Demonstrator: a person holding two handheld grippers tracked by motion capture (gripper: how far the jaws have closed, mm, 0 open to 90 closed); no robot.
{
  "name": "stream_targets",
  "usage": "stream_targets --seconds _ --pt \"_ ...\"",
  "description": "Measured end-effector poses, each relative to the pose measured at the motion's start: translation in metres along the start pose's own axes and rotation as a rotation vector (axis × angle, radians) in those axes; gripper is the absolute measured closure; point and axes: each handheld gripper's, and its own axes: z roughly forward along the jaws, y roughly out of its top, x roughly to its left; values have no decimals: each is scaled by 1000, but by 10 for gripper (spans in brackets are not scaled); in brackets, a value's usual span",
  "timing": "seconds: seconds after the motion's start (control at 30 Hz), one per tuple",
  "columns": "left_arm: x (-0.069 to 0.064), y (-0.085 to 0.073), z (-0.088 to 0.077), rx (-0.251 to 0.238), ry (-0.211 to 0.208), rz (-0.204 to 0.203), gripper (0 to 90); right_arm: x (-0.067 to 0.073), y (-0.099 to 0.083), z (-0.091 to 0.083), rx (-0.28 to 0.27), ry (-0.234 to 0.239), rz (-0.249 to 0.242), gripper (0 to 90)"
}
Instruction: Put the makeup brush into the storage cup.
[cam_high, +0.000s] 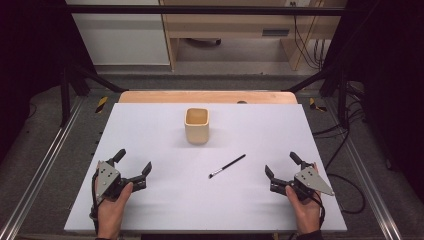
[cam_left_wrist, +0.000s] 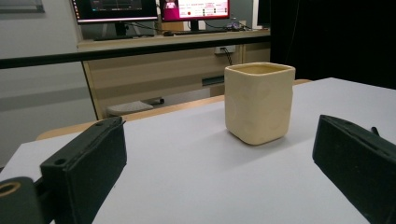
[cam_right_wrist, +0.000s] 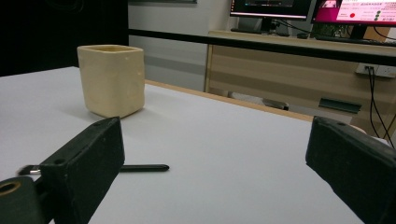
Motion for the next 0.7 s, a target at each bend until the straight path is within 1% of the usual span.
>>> stream_targets --seconds 0.1,0.17,0.23,0.3,0.4,0.47,0.5,0.57,0.6,0.67,0.7 --pt "0 0 1 10 -10 -10 26 0 0 0 -1 -1 2 47" --pt "-1 0 1 19 -24 -21 25 -1 0 -1 -1 -5 6 47" --pt "-2 0 1 23 -28 -22 25 -1 -1 -1 0 -5 3 46" --pt "-3 0 2 34 -44 -30 25 -1 0 -1 0 -7 5 45" --pt "-3 -1 3 39 -48 -31 25 -1 0 -1 5 -11 3 39" --pt "-3 -2 4 53 -57 -28 25 -1 -1 -1 7 -19 -1 22" --pt "-3 -3 5 63 -62 -28 25 -2 -1 -1 11 -32 3 20" --pt "-5 -2 7 80 -85 -27 25 -3 0 -2 24 -47 10 22" --pt "-5 -2 7 80 -85 -27 25 -3 0 -2 24 -47 10 22" --pt "-8 -2 9 82 -121 -48 25 -3 0 -2 34 -48 13 21" --pt "-9 -2 11 92 -124 -44 26 -3 0 -2 40 -44 16 21"
